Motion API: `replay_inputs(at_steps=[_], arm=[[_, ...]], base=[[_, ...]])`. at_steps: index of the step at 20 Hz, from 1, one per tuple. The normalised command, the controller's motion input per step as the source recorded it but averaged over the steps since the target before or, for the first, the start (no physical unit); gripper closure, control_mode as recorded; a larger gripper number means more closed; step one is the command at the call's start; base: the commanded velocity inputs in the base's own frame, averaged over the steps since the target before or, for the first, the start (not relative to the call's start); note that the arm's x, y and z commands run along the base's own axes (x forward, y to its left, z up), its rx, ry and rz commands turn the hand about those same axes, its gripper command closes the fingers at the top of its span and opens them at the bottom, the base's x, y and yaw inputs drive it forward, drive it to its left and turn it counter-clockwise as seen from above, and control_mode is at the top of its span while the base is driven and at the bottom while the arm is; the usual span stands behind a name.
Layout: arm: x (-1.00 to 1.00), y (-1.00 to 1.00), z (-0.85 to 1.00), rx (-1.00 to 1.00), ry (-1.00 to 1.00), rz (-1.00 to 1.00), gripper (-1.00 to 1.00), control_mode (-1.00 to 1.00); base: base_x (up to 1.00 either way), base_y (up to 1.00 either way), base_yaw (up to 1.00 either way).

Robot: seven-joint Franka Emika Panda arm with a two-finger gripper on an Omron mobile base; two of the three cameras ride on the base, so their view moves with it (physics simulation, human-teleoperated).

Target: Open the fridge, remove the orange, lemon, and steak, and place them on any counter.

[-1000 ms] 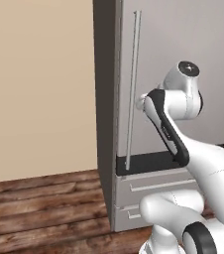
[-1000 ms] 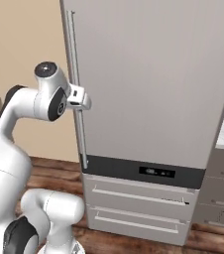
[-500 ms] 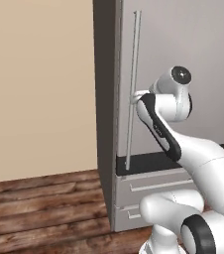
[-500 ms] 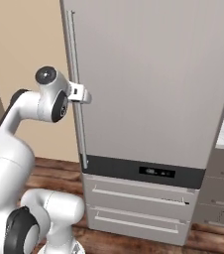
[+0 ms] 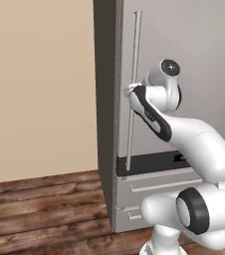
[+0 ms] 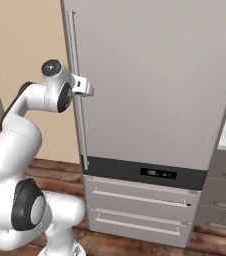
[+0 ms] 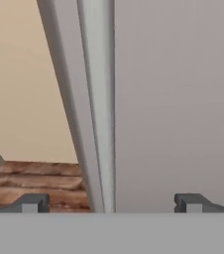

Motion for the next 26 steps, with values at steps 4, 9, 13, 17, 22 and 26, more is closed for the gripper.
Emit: replay_inputs(at_steps=[4, 9, 13, 17, 22, 26], arm=[[0.49, 0.07, -0.01, 0.00, 0.00, 0.00, -1.00, -1.00], [0.43, 0.04, -0.02, 0.00, -0.01, 0.00, -1.00, -1.00], [0.37, 0.00, -0.03, 0.00, -0.04, 0.00, -1.00, -1.00], [0.39, 0.00, -0.07, 0.00, -0.04, 0.00, -1.00, -1.00], [0.45, 0.00, -0.15, 0.00, -0.05, 0.00, -1.00, -1.00], [0.44, 0.00, -0.07, 0.00, -0.09, 0.00, -1.00, -1.00]], base=[[0.00, 0.00, 0.00], [0.00, 0.00, 0.00], [0.00, 0.00, 0.00], [0.00, 0.00, 0.00], [0.00, 0.00, 0.00], [0.00, 0.00, 0.00]])
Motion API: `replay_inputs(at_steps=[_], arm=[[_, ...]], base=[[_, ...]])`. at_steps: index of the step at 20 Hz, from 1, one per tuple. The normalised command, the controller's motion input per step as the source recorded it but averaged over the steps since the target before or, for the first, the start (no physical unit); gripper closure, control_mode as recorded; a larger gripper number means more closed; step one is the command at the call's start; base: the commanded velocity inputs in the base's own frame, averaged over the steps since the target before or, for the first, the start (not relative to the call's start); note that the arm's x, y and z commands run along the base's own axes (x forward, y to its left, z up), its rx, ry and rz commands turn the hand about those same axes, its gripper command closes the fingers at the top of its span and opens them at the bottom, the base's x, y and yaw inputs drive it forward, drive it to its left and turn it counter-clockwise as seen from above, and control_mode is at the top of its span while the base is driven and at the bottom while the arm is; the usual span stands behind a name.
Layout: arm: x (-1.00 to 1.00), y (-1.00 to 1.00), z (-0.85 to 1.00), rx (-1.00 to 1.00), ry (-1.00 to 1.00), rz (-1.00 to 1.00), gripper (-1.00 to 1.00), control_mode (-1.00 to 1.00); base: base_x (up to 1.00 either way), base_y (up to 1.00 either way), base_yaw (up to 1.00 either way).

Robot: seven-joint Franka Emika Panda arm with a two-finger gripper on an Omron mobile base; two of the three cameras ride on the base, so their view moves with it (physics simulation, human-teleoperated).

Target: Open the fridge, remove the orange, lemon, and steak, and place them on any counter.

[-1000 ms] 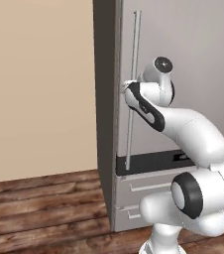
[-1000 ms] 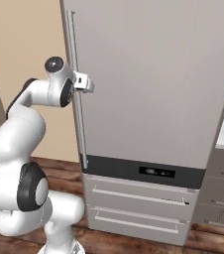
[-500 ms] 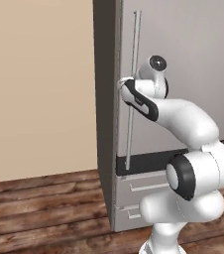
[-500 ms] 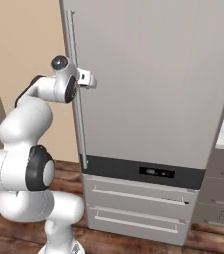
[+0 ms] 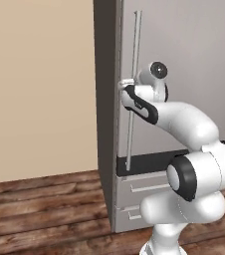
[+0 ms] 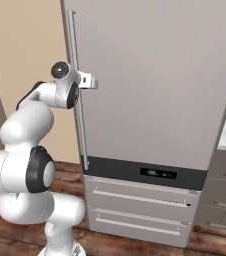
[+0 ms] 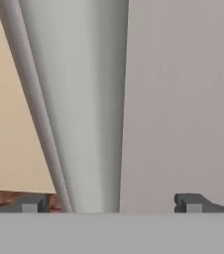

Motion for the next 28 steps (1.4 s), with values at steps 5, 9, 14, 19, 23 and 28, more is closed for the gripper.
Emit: replay_inputs(at_steps=[5, 9, 14, 19, 23, 28], arm=[[0.24, 0.00, 0.00, 0.00, -0.24, 0.00, -1.00, -1.00], [0.50, 0.00, -0.04, 0.00, -0.03, 0.00, -1.00, -1.00], [0.36, 0.00, 0.00, 0.00, 0.12, 0.00, 1.00, -1.00], [0.12, 0.00, 0.00, 0.00, 0.07, 0.00, 1.00, -1.00], [0.00, 0.00, 0.00, 0.00, 0.00, 0.00, 1.00, -1.00], [-0.07, 0.00, -0.02, 0.01, 0.00, 0.00, 1.00, -1.00]], base=[[0.00, 0.00, 0.00], [0.00, 0.00, 0.00], [0.00, 0.00, 0.00], [0.00, 0.00, 0.00], [0.00, 0.00, 0.00], [0.00, 0.00, 0.00]])
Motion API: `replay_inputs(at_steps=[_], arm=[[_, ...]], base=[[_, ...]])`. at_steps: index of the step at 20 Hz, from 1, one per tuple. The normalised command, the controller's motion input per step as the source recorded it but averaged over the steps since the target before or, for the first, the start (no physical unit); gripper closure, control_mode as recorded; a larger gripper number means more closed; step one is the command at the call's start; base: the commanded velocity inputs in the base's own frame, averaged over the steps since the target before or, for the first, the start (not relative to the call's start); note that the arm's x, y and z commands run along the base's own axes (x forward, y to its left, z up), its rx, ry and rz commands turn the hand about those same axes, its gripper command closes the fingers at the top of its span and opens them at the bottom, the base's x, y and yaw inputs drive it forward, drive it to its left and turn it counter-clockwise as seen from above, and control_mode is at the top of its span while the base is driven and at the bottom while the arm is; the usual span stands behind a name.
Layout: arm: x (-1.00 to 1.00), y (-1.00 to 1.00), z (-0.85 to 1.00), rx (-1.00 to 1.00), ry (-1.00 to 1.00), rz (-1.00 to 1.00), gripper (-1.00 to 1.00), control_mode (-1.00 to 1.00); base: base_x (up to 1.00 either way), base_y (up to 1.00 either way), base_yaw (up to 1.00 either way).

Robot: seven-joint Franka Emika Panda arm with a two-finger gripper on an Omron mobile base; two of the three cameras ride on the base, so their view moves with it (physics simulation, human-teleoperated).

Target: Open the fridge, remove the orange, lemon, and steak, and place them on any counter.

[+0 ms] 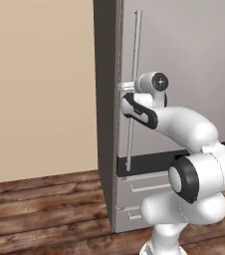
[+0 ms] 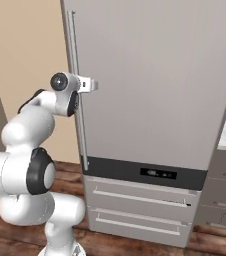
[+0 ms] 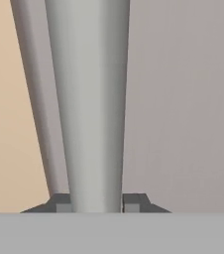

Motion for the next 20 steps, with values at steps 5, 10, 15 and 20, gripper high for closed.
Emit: replay_inputs(at_steps=[5, 10, 15, 20], arm=[[-0.52, -0.19, -0.04, 0.03, 0.01, 0.00, 1.00, -1.00], [-0.97, -0.77, -0.20, 0.03, 0.01, 0.00, 1.00, -1.00], [-1.00, -1.00, -0.19, 0.13, 0.00, 0.00, 1.00, -1.00], [-1.00, -1.00, -0.18, 0.18, 0.00, 0.00, 1.00, -1.00]], base=[[0.00, 0.00, 0.00], [0.00, 0.00, 0.00], [0.00, 0.00, 0.00], [0.00, 0.00, 0.00]])
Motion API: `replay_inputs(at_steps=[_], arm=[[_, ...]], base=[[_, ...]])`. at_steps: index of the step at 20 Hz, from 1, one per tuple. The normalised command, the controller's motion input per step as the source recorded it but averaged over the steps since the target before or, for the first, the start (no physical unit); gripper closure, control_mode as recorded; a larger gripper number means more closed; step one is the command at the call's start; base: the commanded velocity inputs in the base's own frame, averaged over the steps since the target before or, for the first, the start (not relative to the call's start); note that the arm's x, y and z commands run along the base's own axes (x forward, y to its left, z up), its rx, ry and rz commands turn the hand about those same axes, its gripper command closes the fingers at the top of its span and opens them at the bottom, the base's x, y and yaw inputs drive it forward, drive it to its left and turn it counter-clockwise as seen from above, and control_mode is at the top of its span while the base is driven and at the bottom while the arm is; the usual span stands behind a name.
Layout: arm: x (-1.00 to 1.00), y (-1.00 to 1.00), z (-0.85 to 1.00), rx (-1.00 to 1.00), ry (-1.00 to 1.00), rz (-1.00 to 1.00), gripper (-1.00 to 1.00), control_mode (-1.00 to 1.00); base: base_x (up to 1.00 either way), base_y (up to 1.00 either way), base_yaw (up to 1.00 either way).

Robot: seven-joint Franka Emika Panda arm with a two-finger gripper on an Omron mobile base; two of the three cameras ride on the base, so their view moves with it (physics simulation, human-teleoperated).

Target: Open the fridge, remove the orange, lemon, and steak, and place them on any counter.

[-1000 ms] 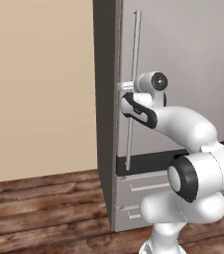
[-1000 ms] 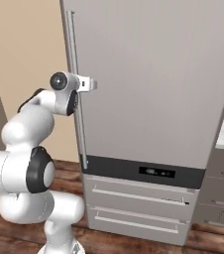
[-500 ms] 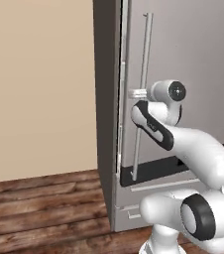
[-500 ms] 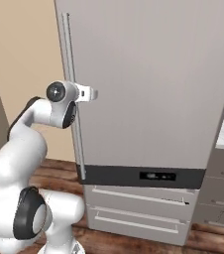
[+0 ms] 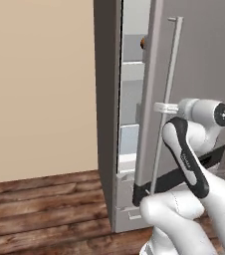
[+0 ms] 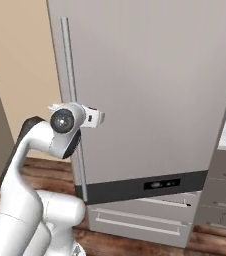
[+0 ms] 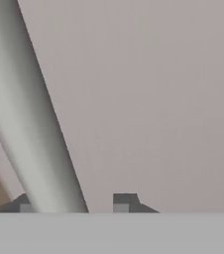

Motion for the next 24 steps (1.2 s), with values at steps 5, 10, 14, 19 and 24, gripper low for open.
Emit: replay_inputs(at_steps=[5, 10, 14, 19, 24], arm=[[-1.00, -1.00, -0.20, 0.20, 0.01, 0.00, 1.00, -1.00], [-0.44, -0.64, -0.05, 0.10, 0.00, 0.00, -1.00, -1.00], [-0.24, -0.16, -0.01, 0.04, 0.00, 0.01, -1.00, -1.00], [-0.89, -0.41, 0.00, 0.00, -0.05, 0.08, -1.00, -1.00], [-0.98, -0.42, 0.21, 0.00, -0.34, 0.09, -1.00, -1.00]], base=[[0.00, 0.00, 0.00], [0.00, 0.00, 0.00], [0.00, 0.00, 0.00], [0.00, 0.00, 0.00], [0.00, 0.00, 0.00]])
